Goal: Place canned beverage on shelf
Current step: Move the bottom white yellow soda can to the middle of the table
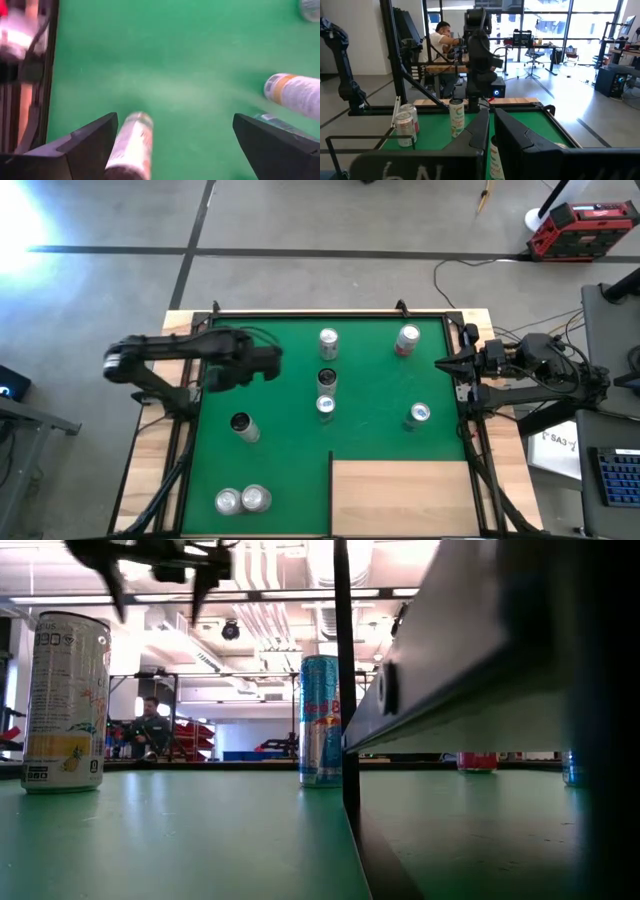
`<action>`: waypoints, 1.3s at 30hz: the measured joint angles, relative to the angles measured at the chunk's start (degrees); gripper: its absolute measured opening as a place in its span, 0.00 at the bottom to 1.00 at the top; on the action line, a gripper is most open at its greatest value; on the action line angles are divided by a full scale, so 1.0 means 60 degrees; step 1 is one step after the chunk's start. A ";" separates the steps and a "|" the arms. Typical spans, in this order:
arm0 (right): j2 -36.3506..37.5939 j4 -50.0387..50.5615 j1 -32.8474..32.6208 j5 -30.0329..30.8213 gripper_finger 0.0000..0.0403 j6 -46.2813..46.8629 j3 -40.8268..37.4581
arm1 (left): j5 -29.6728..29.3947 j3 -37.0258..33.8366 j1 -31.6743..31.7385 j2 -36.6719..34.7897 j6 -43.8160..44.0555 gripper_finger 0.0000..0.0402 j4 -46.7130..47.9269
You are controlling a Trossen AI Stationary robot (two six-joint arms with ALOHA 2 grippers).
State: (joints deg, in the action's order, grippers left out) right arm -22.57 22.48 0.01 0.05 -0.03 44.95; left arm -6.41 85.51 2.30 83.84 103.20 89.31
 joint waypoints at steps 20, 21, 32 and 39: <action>0.0000 0.0000 0.0002 -0.0001 0.06 0.0000 0.0000 | 0.0946 -0.1890 -0.2829 -0.0721 0.4521 0.94 -0.0746; 0.0000 0.0000 0.0002 0.0000 0.06 0.0000 0.0000 | 0.0962 -0.1890 -0.2938 -0.0649 0.4666 0.94 -0.0784; 0.0000 0.0000 0.0000 0.0000 0.06 0.0000 0.0000 | 0.0710 -0.1901 -0.3671 0.0173 0.5981 0.94 -0.1092; 0.0000 0.0000 0.0000 -0.0002 0.06 0.0000 0.0004 | 0.0651 -0.1901 -0.3669 0.0403 0.6578 0.94 -0.1179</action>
State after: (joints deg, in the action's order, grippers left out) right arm -22.57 22.48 0.01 0.04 -0.03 44.97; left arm -2.50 74.11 -19.72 86.26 142.67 82.24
